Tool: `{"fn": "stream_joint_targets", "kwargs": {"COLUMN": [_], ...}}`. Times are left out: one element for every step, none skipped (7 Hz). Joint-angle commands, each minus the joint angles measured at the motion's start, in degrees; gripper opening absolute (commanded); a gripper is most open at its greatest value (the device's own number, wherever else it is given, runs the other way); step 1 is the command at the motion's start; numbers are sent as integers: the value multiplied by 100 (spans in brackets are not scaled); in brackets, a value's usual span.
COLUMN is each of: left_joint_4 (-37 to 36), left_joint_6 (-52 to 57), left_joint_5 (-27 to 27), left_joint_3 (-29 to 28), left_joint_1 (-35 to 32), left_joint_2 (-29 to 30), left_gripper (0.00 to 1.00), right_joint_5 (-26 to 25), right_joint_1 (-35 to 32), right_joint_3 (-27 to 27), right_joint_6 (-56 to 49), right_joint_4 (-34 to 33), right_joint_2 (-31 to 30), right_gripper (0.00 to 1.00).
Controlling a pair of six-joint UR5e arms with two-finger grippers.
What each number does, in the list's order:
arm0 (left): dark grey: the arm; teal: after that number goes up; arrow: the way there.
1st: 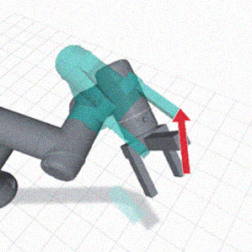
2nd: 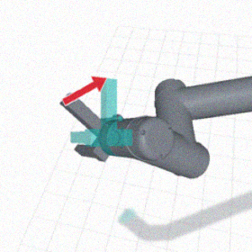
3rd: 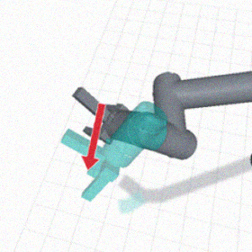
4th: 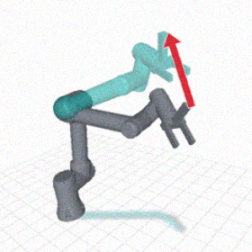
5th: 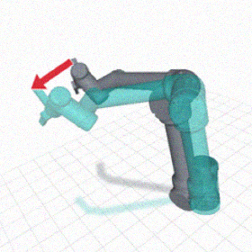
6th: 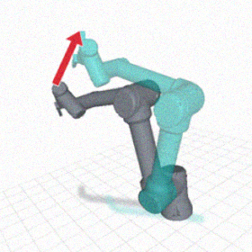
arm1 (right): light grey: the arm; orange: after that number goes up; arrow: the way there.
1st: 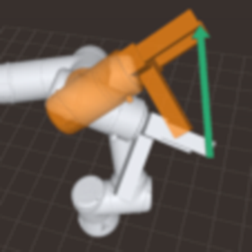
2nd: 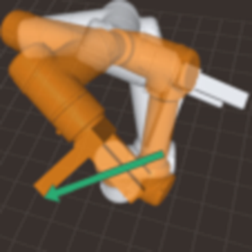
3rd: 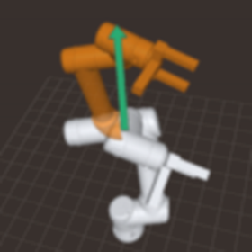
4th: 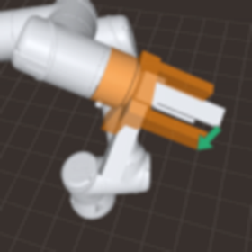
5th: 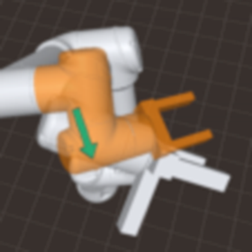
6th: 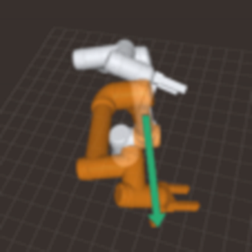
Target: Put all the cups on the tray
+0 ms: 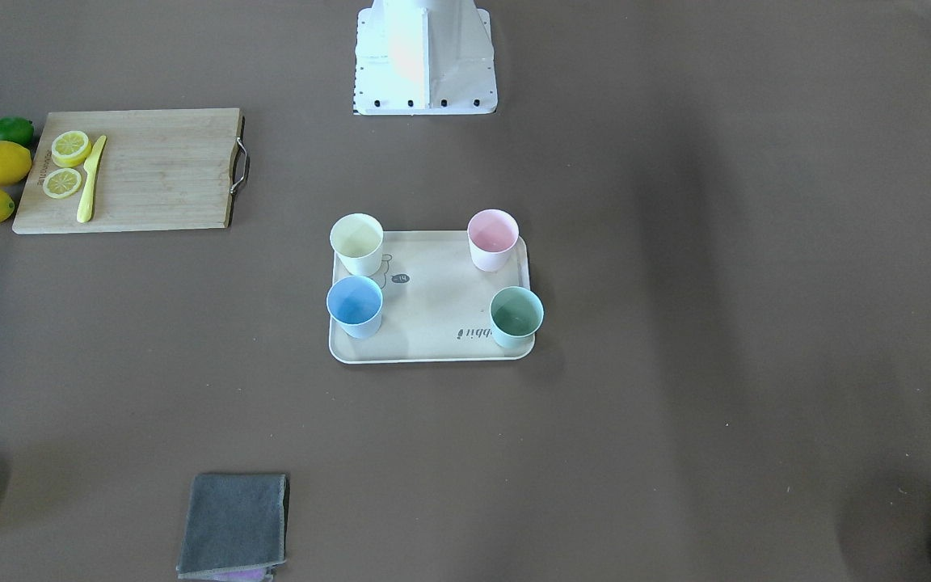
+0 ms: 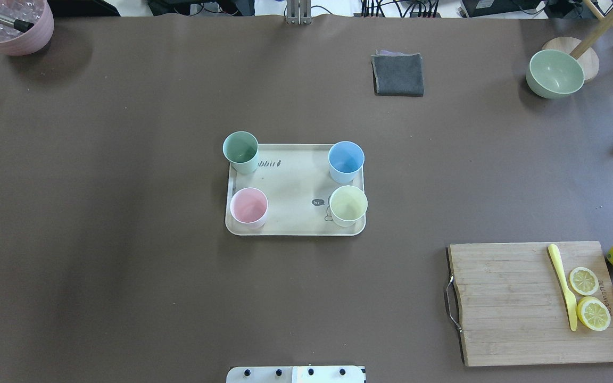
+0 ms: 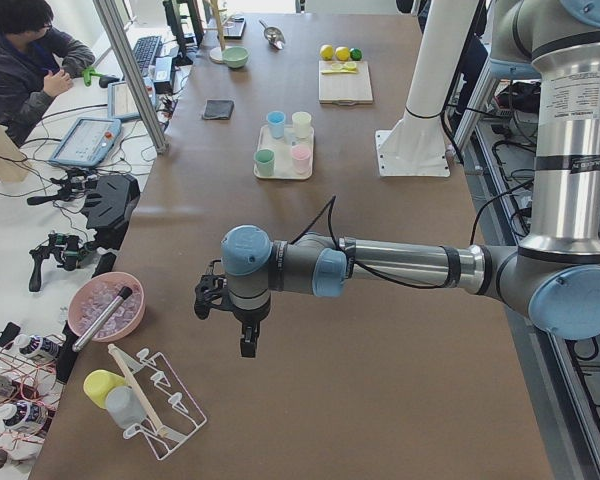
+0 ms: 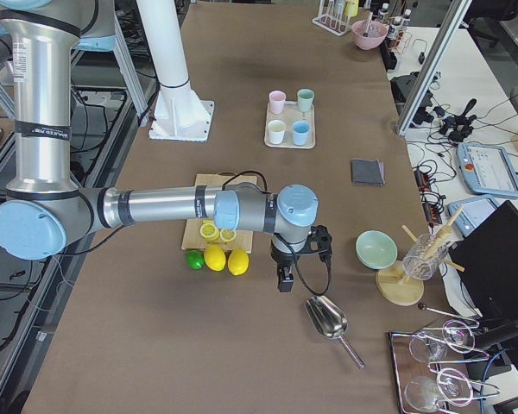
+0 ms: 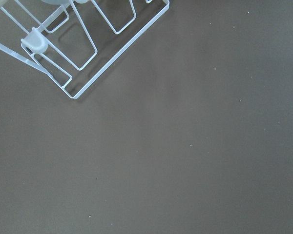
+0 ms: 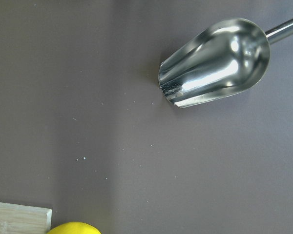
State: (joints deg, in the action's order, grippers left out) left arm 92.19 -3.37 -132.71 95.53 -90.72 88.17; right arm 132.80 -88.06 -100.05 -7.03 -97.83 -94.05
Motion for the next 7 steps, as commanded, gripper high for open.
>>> {"fn": "stream_joint_targets", "kwargs": {"left_joint_4": [0, 0, 0, 0, 0, 0, 0], "left_joint_6": [3, 3, 3, 3, -5, 3, -5], "left_joint_5": [0, 0, 0, 0, 0, 43, 192], "left_joint_3": [0, 0, 9, 9, 9, 9, 9], "left_joint_1": [2, 2, 2, 2, 2, 2, 2], "left_joint_2": [7, 16, 25, 25, 25, 25, 34], "left_gripper": [98, 98, 98, 98, 98, 98, 98], "right_joint_5": [0, 0, 0, 0, 0, 0, 0], "right_joint_1": [0, 0, 0, 0, 0, 0, 0], "right_joint_3": [3, 3, 3, 3, 3, 3, 3], "right_joint_6": [9, 9, 9, 9, 9, 0, 9], "right_joint_4": [0, 0, 0, 0, 0, -8, 0], "right_joint_2": [-8, -8, -8, -8, -8, -8, -8], "right_gripper": [100, 100, 100, 100, 100, 100, 100]}}
